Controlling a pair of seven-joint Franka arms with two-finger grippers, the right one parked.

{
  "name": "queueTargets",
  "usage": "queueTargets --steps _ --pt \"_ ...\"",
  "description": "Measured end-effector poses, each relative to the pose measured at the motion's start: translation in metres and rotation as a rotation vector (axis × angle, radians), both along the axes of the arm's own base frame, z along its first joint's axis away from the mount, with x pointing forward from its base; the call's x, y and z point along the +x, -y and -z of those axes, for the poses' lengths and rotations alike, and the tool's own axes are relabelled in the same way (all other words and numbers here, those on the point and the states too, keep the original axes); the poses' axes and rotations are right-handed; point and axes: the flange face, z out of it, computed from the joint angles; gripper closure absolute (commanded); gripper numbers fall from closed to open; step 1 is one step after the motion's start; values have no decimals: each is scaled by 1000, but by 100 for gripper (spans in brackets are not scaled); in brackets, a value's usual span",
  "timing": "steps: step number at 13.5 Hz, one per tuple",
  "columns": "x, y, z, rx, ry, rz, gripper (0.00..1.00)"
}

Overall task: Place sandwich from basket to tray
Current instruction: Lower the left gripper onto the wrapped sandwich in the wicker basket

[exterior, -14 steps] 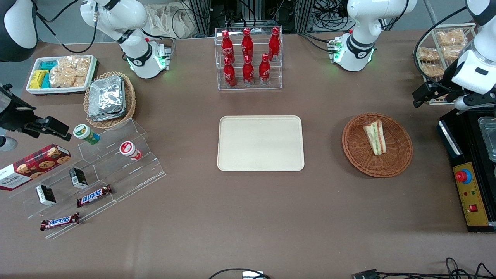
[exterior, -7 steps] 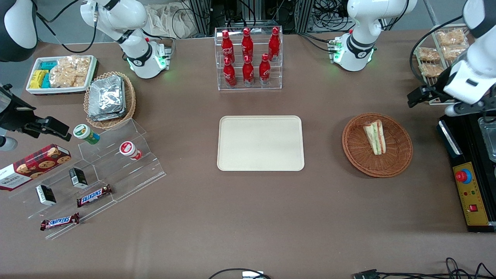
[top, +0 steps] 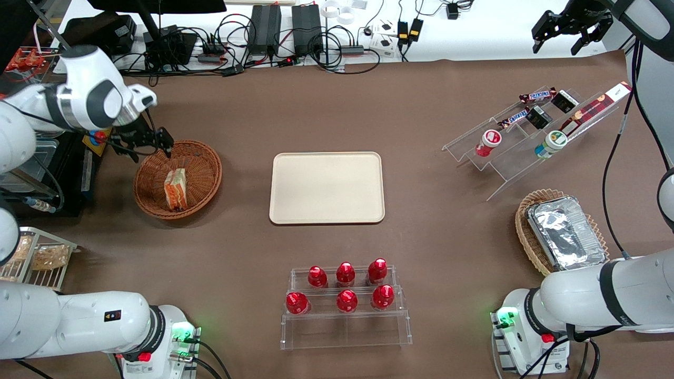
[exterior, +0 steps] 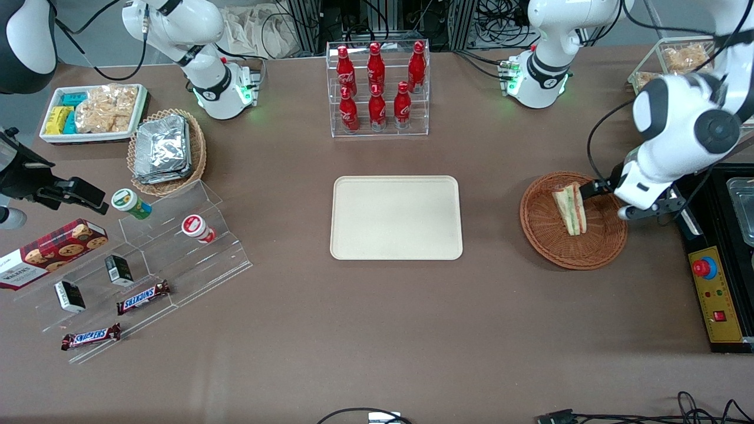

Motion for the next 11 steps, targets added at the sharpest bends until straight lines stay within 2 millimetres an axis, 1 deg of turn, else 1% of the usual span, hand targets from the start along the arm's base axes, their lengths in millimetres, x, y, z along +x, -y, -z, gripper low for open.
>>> queueTargets --steps 2,4,5,6,7,8,9,10,11 --pt "-2 0 40 -4 -12 -1 0" --pt "-8 1 74 -10 -31 0 0" --pt "-10 1 84 -12 -45 -1 1" --pt "-11 2 90 -13 -57 -1 3" --pt "-12 2 93 -14 -64 0 11" --pt "-13 2 94 -14 -66 0 24" --pt "-13 3 95 -15 -67 0 57" --pt "-13 3 95 -15 -68 0 84" --pt "-14 4 95 -15 -69 2 97"
